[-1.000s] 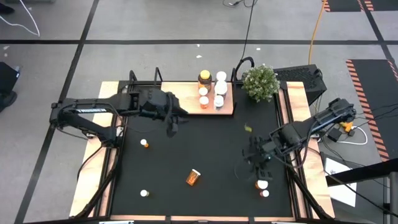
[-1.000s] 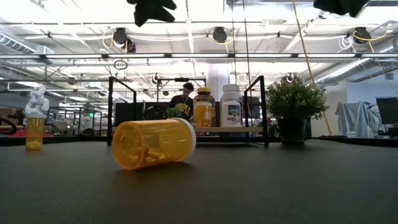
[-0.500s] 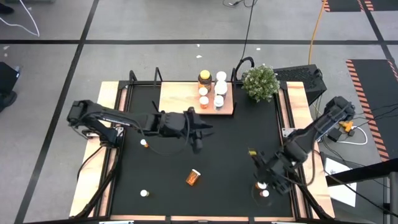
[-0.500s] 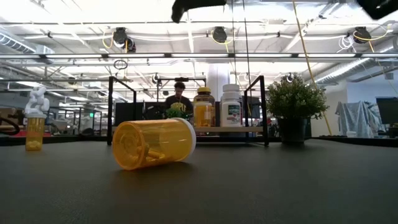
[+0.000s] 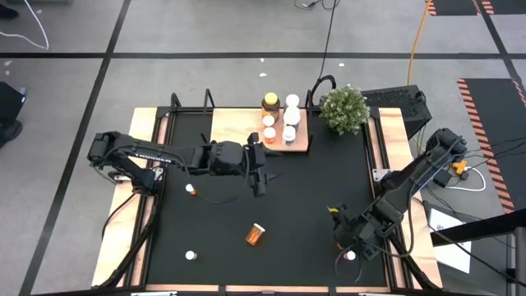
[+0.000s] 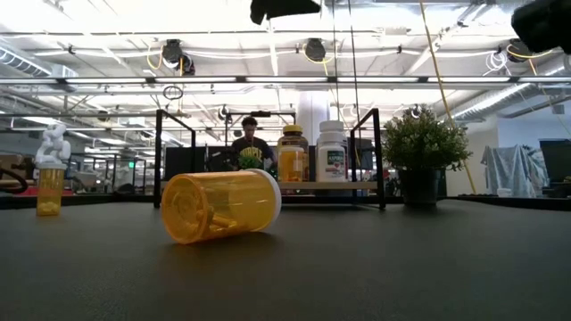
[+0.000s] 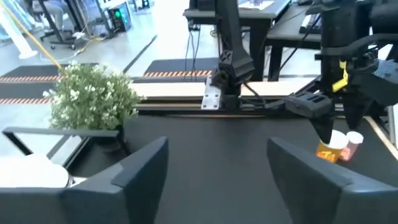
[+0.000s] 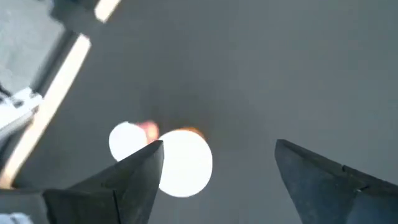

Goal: Pick and place medicine bottles onto shelf by color
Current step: Put the orange pill bottle on the shelf

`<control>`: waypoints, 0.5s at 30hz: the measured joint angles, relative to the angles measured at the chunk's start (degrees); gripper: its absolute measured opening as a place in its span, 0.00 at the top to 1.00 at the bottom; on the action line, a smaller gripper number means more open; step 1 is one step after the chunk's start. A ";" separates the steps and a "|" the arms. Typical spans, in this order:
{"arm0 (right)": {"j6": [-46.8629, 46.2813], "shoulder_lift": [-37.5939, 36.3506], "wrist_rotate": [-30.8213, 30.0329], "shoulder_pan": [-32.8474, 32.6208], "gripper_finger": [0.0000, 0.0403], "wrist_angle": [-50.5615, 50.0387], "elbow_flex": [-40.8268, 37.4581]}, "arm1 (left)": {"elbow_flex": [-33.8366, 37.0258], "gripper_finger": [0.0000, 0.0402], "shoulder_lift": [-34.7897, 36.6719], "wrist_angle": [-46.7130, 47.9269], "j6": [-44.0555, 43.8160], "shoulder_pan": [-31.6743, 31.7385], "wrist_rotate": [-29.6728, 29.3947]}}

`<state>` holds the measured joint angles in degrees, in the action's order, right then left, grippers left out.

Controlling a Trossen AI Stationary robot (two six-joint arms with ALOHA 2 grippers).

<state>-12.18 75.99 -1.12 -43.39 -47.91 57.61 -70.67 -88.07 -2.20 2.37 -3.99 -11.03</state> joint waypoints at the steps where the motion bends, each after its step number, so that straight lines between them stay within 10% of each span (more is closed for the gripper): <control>1: -0.33 0.02 0.88 -0.01 0.25 -0.88 -0.03 | 0.00 0.28 0.00 0.44 -0.63 0.16 0.00; 15: 3.49 0.00 7.16 -0.23 0.25 4.96 -6.40 | 0.00 0.21 -0.02 0.70 -6.16 -0.03 -1.85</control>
<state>-8.68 75.99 6.04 -43.62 -42.95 51.21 -70.67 -88.09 -1.51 -3.79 -4.02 -12.88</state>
